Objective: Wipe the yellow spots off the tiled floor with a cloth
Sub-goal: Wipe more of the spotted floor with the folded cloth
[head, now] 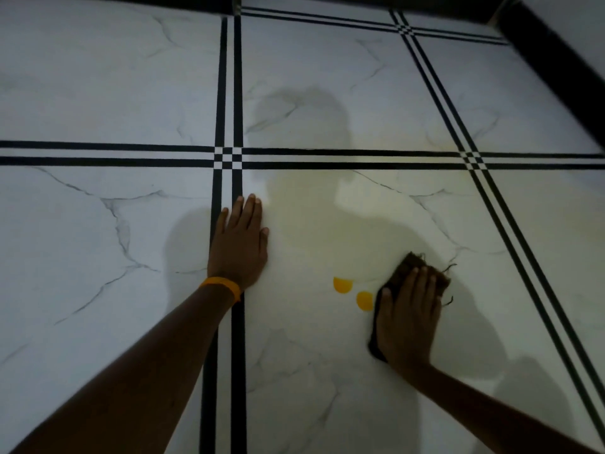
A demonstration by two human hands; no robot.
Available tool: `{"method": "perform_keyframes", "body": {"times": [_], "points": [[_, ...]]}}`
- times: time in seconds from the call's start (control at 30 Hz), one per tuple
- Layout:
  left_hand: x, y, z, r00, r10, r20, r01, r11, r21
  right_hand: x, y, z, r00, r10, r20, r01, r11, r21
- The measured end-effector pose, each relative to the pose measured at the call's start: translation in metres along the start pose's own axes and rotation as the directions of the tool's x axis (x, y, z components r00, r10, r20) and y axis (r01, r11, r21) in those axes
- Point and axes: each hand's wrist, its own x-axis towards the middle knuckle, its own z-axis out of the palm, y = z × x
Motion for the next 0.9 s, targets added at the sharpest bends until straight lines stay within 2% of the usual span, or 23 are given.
{"method": "perform_keyframes", "body": {"times": [0.07,0.13,0.2,0.23,0.27,0.33,0.37,0.4,0.43,0.47,0.53,0.6,0.63,0.7,0.77,0.83,0.87,0.9], "points": [[0.0,0.0,0.0,1.0,0.004,-0.001,-0.004,1.0,0.002,0.03,-0.03,0.004,0.999,0.026,-0.025,-0.026,1.0,0.009],[0.0,0.0,-0.001,1.0,0.002,0.005,-0.002,1.0,-0.006,0.063,-0.064,0.008,1.0,0.023,0.008,-0.023,0.999,0.039],[-0.001,0.001,-0.001,1.0,0.005,-0.001,-0.005,1.0,-0.006,0.07,-0.101,0.016,0.997,-0.074,-0.013,0.075,0.995,0.066],[-0.002,0.0,-0.001,1.0,0.009,-0.003,-0.009,1.0,-0.007,0.061,-0.115,0.017,0.982,-0.187,-0.008,0.187,0.981,0.056],[0.0,-0.001,-0.001,1.0,0.018,0.0,-0.018,1.0,-0.006,0.045,-0.12,0.017,0.938,-0.346,0.018,0.345,0.938,0.039],[-0.001,0.0,0.0,1.0,0.027,0.008,-0.027,1.0,-0.003,0.013,-0.092,0.012,0.732,-0.672,0.114,0.674,0.738,0.022],[-0.001,-0.001,-0.001,1.0,0.027,0.005,-0.027,1.0,0.003,0.01,-0.068,0.008,0.637,-0.757,0.149,0.761,0.647,0.035],[-0.001,0.0,-0.001,1.0,0.022,0.004,-0.022,1.0,0.005,0.018,-0.042,0.005,0.597,-0.789,0.146,0.791,0.61,0.057],[-0.001,0.001,-0.001,1.0,0.017,0.004,-0.017,1.0,0.007,0.034,-0.018,0.002,0.636,-0.763,0.118,0.761,0.645,0.07],[-0.001,0.001,-0.001,1.0,0.016,0.001,-0.016,1.0,0.014,0.054,-0.001,-0.002,0.728,-0.68,0.083,0.677,0.733,0.066],[-0.001,0.0,-0.001,1.0,0.015,-0.007,-0.015,1.0,0.018,0.095,0.002,-0.006,0.908,-0.415,0.061,0.415,0.91,0.01],[0.0,0.0,-0.001,1.0,0.026,-0.004,-0.026,1.0,0.01,0.114,-0.035,-0.001,0.972,-0.226,0.06,0.225,0.974,0.027],[0.0,0.0,0.0,1.0,0.025,-0.005,-0.025,1.0,0.007,0.111,-0.06,0.002,0.978,-0.206,0.038,0.203,0.977,0.069],[0.0,-0.001,0.0,0.999,0.033,-0.009,-0.033,0.999,0.005,0.078,-0.103,0.013,0.925,-0.379,-0.026,0.379,0.915,0.138],[-0.001,-0.002,0.0,0.999,0.041,-0.011,-0.041,0.999,0.007,0.013,-0.112,0.014,0.766,-0.643,0.019,0.637,0.762,0.119],[-0.001,-0.002,-0.001,0.999,0.041,-0.007,-0.041,0.999,0.003,-0.026,-0.08,0.001,0.644,-0.761,0.079,0.751,0.648,0.125],[-0.001,-0.001,-0.001,0.999,0.037,-0.009,-0.037,0.999,0.002,-0.024,-0.056,-0.005,0.624,-0.779,0.059,0.765,0.624,0.161],[-0.001,0.0,-0.001,0.999,0.03,-0.015,-0.03,1.0,0.003,-0.01,-0.029,-0.007,0.649,-0.76,0.027,0.744,0.642,0.183]]}}
